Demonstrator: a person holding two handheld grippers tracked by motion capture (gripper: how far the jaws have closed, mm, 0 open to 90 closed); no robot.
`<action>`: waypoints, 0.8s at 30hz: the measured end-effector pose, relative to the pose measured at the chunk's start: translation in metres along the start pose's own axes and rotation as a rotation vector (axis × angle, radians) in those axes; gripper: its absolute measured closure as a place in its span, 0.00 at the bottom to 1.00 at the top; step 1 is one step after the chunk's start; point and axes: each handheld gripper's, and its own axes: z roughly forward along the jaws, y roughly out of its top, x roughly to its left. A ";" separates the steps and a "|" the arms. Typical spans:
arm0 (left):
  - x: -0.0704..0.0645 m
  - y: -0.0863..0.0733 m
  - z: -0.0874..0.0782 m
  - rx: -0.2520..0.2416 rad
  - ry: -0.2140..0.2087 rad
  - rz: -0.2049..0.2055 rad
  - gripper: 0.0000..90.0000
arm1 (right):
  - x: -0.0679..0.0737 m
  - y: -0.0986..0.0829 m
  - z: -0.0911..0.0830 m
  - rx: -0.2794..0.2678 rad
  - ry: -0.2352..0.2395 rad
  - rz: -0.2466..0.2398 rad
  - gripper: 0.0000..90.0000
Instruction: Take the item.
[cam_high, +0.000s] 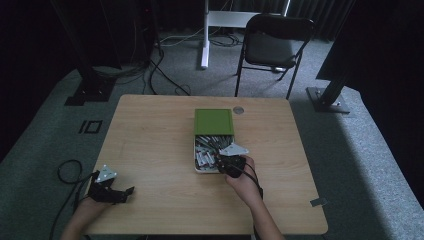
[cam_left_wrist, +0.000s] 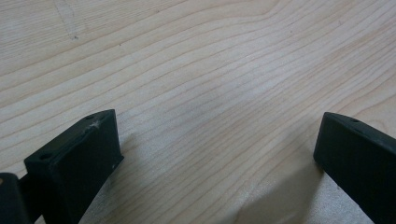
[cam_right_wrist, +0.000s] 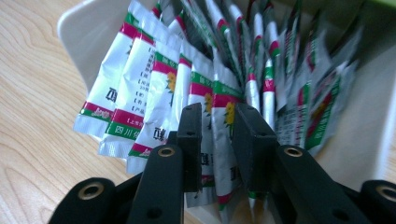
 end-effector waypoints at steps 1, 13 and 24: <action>0.000 0.000 0.000 0.000 0.000 0.000 0.01 | 0.001 0.000 0.001 0.003 -0.011 0.001 0.82; 0.000 0.000 0.000 -0.001 0.000 0.000 0.01 | 0.010 0.001 0.009 0.044 -0.128 -0.057 0.95; 0.000 0.000 0.000 -0.001 0.000 -0.001 0.01 | 0.004 0.009 -0.003 0.024 -0.104 -0.002 0.99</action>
